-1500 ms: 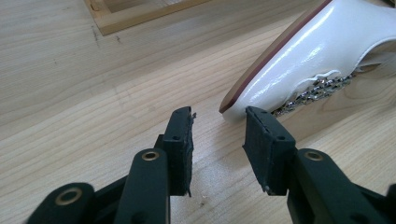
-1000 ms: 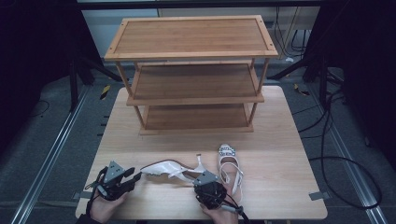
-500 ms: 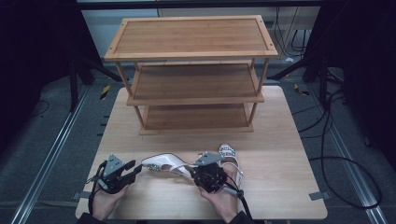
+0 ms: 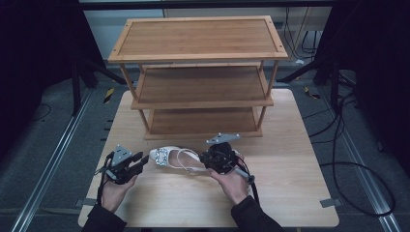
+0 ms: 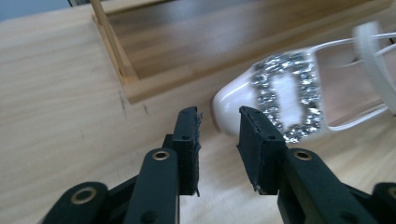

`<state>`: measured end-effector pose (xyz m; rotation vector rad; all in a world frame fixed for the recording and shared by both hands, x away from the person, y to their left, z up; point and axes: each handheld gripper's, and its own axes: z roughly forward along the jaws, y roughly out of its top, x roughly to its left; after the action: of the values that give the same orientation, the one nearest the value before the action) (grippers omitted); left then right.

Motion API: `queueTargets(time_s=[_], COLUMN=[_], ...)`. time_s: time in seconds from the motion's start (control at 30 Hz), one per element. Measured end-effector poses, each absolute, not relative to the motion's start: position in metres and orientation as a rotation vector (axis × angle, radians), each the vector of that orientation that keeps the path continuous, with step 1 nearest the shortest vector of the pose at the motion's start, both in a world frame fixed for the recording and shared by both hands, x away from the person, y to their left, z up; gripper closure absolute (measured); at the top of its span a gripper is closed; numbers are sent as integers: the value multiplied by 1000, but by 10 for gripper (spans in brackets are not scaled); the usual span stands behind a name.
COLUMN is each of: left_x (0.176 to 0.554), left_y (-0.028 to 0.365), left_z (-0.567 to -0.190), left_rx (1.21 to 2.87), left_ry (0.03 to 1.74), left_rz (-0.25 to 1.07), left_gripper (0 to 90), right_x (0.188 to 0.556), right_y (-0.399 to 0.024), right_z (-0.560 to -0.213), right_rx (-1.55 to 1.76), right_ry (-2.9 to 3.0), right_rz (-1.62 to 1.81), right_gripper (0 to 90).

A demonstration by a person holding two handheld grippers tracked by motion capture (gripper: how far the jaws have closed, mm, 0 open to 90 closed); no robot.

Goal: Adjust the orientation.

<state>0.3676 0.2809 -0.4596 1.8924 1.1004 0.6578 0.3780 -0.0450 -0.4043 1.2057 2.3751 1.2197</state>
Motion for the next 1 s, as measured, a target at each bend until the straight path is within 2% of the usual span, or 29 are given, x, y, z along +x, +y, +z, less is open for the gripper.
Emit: queueTargets(time_s=[0.23, 0.4, 0.57, 0.6, 0.67, 0.73, 0.87, 1.0], left_x=[368, 365, 362, 361, 360, 358, 354, 349], left_y=[288, 293, 296, 297, 299, 303, 307, 315], left_z=[-457, -461, -462, -462, -462, -463, -463, -466], left_rx=[1881, 1873, 1864, 1859, 1855, 1853, 1849, 1842], left_ry=[1146, 1186, 1217, 1226, 1243, 1262, 1277, 1302], left_rz=[683, 670, 669, 668, 669, 673, 677, 662], left_gripper=[756, 778, 789, 789, 789, 787, 787, 791], right_x=[402, 405, 397, 397, 390, 388, 391, 398], right_y=[-31, -33, -42, -42, -51, -58, -73, -90], right_z=[-411, -410, -394, -394, -381, -374, -368, -370], right_rx=[1202, 1190, 1116, 1116, 1053, 1026, 968, 925], right_ry=[2342, 2302, 2235, 2235, 2202, 2177, 2168, 2152], right_rz=[1129, 1120, 1190, 1190, 1218, 1217, 1211, 1219], right_gripper=[792, 778, 627, 627, 511, 453, 381, 363])
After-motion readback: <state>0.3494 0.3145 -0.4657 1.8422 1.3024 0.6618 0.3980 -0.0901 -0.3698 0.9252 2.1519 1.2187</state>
